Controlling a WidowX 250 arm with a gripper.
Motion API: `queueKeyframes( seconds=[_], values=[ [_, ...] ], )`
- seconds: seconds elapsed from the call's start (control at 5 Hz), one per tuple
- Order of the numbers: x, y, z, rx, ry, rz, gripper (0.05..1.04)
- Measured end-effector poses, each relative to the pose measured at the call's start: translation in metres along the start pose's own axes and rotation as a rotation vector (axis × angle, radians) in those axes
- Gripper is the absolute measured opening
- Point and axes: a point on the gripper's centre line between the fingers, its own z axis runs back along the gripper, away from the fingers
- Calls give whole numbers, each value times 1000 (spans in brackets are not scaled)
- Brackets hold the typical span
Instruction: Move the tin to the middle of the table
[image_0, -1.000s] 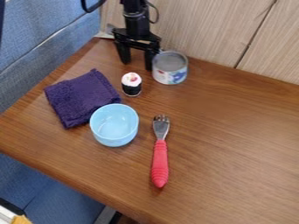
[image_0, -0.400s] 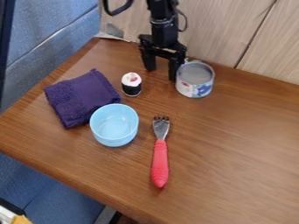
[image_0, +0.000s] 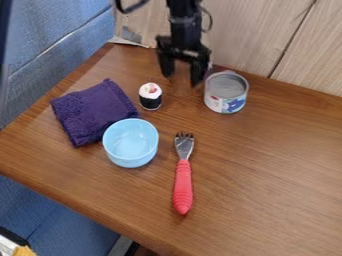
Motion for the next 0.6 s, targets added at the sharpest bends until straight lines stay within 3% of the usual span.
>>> queueKeyframes(
  seconds=[0.2, 0.4, 0.6],
  values=[
    [7, 8, 43, 49, -98, 10, 1001],
    [-1, 14, 61, 47, -143, 20, 1001],
    [-2, 19, 64, 50, -151, 28, 1001]
  ],
)
